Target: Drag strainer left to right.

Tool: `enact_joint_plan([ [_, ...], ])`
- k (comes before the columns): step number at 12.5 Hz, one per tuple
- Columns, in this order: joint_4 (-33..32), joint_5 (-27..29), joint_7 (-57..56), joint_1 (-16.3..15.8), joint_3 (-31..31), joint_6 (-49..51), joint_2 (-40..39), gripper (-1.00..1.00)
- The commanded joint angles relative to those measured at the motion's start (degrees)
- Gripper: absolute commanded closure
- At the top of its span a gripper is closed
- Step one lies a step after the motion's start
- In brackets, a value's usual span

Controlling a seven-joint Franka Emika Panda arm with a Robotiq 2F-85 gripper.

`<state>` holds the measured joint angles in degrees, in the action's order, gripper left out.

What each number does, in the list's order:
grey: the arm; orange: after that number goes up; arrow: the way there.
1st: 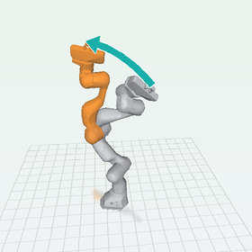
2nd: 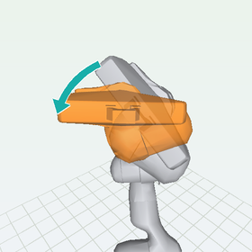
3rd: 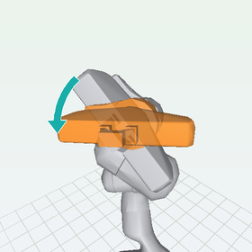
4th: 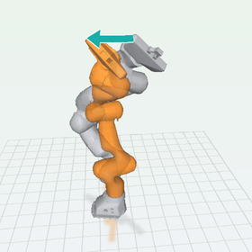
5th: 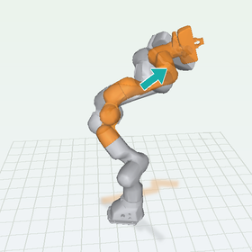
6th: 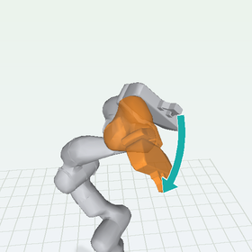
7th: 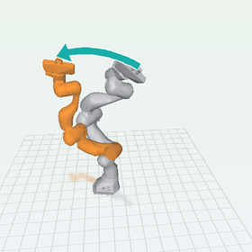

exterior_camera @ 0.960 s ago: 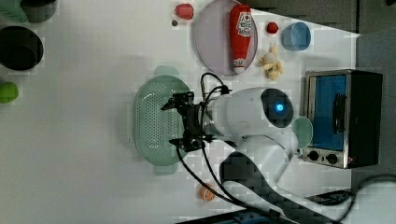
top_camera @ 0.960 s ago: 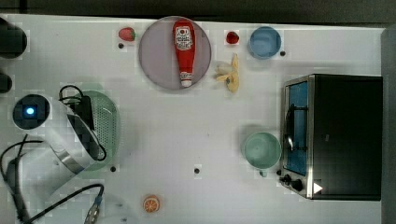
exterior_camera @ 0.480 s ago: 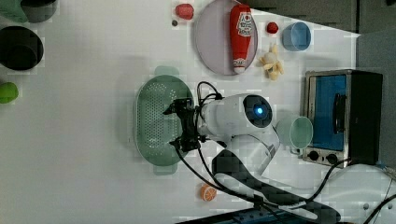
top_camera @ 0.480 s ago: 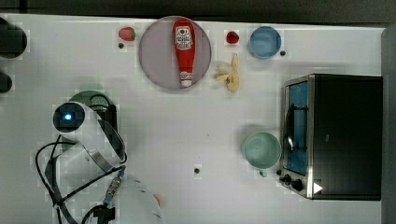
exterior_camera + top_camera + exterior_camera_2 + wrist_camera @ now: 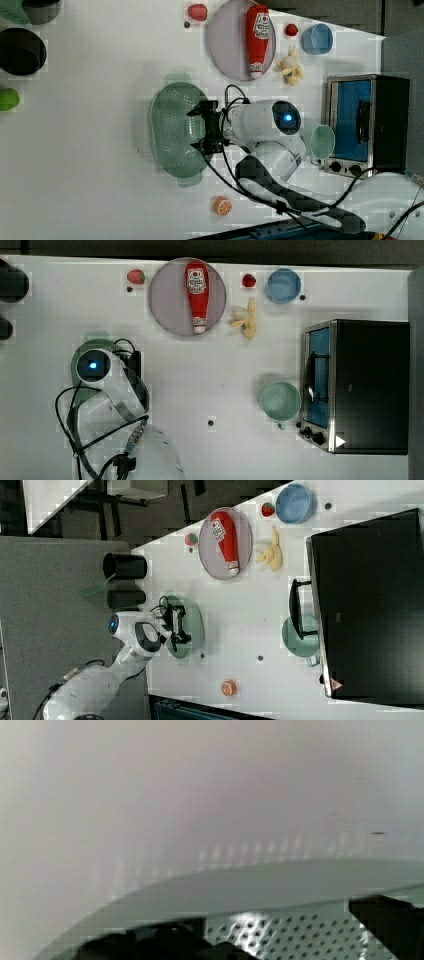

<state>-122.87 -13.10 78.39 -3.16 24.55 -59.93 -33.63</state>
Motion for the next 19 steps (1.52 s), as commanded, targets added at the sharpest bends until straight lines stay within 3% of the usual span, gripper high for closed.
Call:
enact_joint_plan([
  [1,-1.78,0.01,1.70,0.33,-1.55,-0.70,2.14,-1.00],
  [11,-10.30,-0.13,-7.55,7.23,-5.56,-1.30,9.17,-1.00],
  [19,-11.85,-0.12,-18.03,12.60,-11.36,-1.91,10.22,-1.00],
])
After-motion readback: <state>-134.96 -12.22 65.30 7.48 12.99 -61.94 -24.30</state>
